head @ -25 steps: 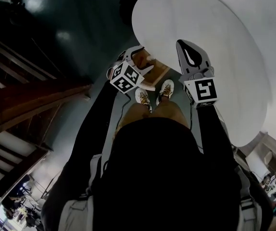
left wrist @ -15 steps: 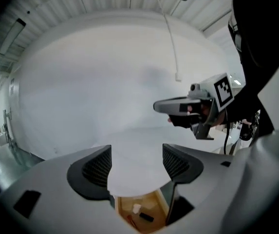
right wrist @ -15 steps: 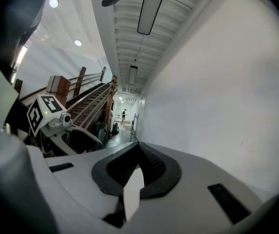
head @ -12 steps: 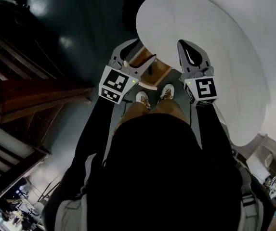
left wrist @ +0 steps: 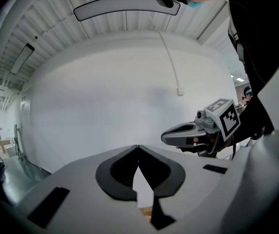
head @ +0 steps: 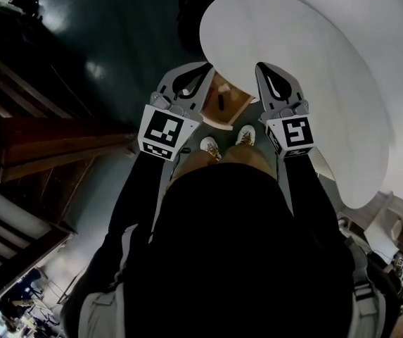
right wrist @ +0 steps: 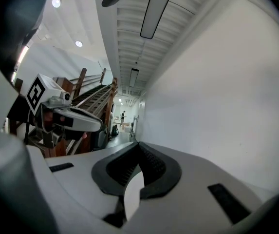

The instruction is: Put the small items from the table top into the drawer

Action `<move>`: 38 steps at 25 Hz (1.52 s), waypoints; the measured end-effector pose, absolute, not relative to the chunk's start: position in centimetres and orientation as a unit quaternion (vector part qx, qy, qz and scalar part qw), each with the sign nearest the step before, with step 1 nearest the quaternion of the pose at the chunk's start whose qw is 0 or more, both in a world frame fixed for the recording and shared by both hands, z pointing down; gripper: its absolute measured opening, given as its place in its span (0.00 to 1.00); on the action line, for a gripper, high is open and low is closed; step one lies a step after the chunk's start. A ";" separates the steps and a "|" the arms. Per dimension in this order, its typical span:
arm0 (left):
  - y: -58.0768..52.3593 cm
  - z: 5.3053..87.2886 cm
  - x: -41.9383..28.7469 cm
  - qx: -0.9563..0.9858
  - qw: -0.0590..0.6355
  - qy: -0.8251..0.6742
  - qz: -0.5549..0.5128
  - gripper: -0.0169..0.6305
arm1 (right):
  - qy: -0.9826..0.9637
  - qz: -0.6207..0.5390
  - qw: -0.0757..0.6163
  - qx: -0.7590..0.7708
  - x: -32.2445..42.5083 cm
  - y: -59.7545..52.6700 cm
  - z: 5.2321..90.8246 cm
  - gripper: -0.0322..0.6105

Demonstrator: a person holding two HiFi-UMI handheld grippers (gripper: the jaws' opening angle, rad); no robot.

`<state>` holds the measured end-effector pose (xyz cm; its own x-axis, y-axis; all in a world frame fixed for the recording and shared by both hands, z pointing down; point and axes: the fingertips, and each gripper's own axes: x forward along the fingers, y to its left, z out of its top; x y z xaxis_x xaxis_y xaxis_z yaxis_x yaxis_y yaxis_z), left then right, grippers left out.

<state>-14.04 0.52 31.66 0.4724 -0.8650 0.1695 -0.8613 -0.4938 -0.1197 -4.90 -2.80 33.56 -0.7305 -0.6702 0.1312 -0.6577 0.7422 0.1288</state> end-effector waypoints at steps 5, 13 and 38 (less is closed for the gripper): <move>0.7 29.8 -16.1 -0.823 0.041 0.560 -0.088 0.05 | -0.928 -0.033 0.088 0.361 -4.8 -2.0 34.0 0.09; 1.0 29.8 -18.1 -0.809 0.043 0.581 -0.082 0.05 | -0.925 -0.053 0.088 0.366 -5.3 -1.5 33.5 0.09; 0.9 30.0 -19.7 -0.804 0.042 0.587 -0.083 0.05 | -0.924 -0.059 0.095 0.365 -6.8 -1.9 33.3 0.09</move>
